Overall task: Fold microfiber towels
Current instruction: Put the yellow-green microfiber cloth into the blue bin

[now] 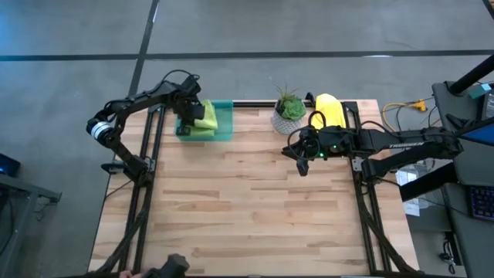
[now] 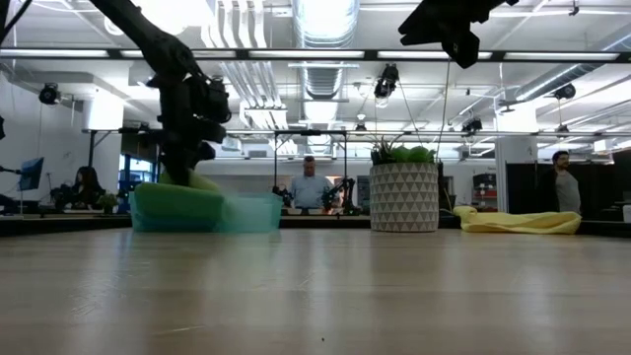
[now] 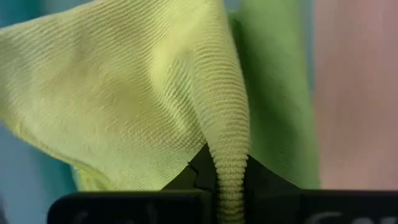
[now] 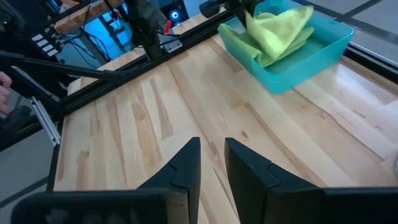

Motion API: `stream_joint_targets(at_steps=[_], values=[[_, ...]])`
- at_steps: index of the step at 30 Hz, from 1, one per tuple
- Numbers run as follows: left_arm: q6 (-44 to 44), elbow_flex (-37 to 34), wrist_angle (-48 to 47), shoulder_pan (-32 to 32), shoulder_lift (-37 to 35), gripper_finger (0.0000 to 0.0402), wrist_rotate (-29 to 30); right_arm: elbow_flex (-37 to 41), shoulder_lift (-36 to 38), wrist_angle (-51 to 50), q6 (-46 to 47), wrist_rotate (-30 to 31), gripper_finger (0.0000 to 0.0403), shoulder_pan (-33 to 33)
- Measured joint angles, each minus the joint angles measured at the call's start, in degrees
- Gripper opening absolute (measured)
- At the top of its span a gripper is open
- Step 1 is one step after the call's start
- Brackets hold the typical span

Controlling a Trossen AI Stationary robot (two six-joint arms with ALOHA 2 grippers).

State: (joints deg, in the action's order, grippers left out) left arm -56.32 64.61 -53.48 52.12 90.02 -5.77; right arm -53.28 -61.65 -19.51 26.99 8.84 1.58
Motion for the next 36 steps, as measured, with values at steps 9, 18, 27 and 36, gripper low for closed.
stream_joint_targets(at_steps=[9,18,27,36], values=[[-4.52,-2.77,-0.62,-1.56,0.04,0.0000,-0.03,0.02,0.00,0.00,-0.05,0.01,0.0068,0.00],[-2.94,-2.48,-0.52,-1.55,0.06,0.0030,0.03,0.02,0.00,0.00,-0.18,0.02,0.0068,0.00],[2.39,2.11,-2.29,-1.51,-0.77,0.0165,5.46,0.02,0.00,0.00,-0.02,0.02,0.0068,0.00],[10.04,9.36,-5.52,-1.51,-3.36,0.0194,7.88,0.02,0.00,0.02,0.01,0.02,0.0068,0.00]])
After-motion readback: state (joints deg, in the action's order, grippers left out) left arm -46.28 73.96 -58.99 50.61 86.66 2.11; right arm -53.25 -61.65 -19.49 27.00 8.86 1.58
